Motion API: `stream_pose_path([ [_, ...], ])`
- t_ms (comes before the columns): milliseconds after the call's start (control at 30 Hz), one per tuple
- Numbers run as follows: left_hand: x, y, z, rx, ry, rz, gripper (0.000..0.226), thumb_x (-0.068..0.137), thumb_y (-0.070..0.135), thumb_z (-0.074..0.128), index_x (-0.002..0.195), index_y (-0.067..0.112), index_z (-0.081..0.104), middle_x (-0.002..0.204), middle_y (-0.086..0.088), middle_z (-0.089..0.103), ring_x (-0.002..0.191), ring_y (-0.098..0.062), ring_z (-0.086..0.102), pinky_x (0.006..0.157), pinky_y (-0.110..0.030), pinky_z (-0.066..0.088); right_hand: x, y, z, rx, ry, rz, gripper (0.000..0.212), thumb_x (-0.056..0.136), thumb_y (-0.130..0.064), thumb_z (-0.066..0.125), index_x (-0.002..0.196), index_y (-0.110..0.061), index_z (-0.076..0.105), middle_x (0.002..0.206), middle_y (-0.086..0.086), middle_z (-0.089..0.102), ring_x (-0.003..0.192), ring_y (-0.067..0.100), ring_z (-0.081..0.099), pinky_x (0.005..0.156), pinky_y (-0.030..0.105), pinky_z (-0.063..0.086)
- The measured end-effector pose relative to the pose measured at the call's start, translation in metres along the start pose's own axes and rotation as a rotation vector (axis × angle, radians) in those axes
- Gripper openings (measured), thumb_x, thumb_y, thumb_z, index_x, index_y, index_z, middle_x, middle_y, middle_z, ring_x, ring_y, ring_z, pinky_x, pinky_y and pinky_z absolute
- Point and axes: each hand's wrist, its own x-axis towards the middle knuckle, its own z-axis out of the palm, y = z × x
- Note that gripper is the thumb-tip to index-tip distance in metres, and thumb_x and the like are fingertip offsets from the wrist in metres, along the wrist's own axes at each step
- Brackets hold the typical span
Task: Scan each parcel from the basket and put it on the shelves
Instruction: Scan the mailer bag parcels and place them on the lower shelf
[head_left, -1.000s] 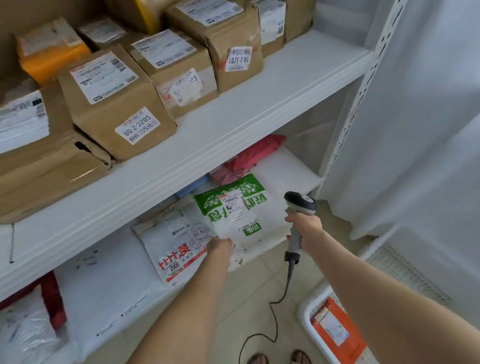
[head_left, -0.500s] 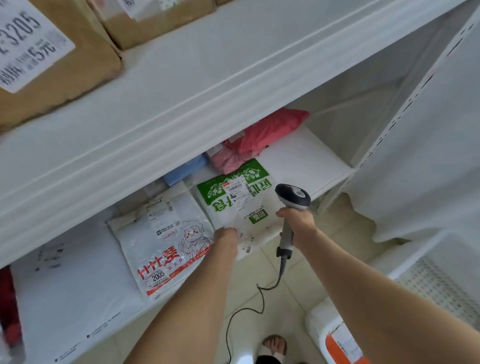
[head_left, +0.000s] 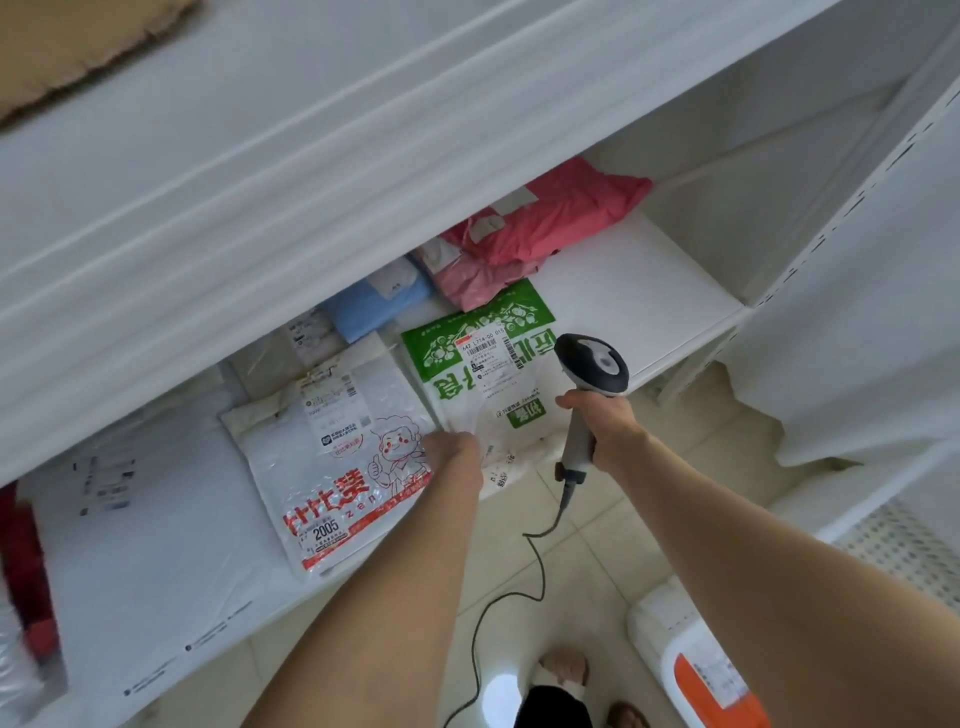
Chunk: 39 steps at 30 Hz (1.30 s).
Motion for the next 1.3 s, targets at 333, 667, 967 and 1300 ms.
stream_pose_path([
  [333, -0.001, 0.015, 0.009, 0.642, 0.091, 0.558, 0.070, 0.087, 0.003, 0.058, 0.147, 0.028, 0.031, 0.153, -0.008, 0.020, 0.136, -0.028, 0.030, 0.104, -0.041, 0.041, 0.002, 0.004, -0.003, -0.006, 0.066, -0.038, 0.022, 0.077, -0.005, 0.073, 0.076, -0.013, 0.053, 0.076, 0.005, 0.051, 0.066, 0.020, 0.047, 0.071, 0.035, 0.042],
  [667, 0.040, 0.012, -0.033, 1.110, 0.236, 0.302, 0.071, 0.087, 0.036, 0.058, 0.145, 0.012, 0.025, 0.151, -0.019, 0.023, 0.139, -0.036, 0.023, 0.105, -0.056, 0.030, 0.013, 0.001, 0.015, -0.192, 0.079, -0.177, 0.020, 0.077, -0.010, 0.071, 0.074, -0.021, 0.055, 0.076, -0.001, 0.056, 0.073, 0.017, 0.052, 0.061, 0.026, 0.042],
  [967, 0.029, 0.014, -0.034, 0.988, 0.127, 0.361, 0.059, 0.091, 0.031, 0.058, 0.140, 0.010, 0.034, 0.138, -0.015, 0.040, 0.119, -0.030, 0.049, 0.085, -0.037, 0.046, 0.005, 0.021, 0.056, -0.515, -0.109, -0.171, 0.020, 0.076, -0.014, 0.072, 0.067, -0.020, 0.056, 0.088, 0.008, 0.062, 0.116, 0.032, 0.054, 0.111, 0.042, 0.035],
  [1300, 0.036, 0.031, -0.044, 0.810, 0.137, 0.429, 0.060, 0.092, 0.024, 0.055, 0.146, 0.022, 0.027, 0.150, -0.013, 0.024, 0.130, -0.036, 0.037, 0.095, -0.044, 0.044, 0.008, 0.015, 0.050, -0.566, -0.096, -0.196, 0.014, 0.079, -0.009, 0.069, 0.073, -0.012, 0.057, 0.085, 0.008, 0.058, 0.101, 0.026, 0.053, 0.101, 0.035, 0.041],
])
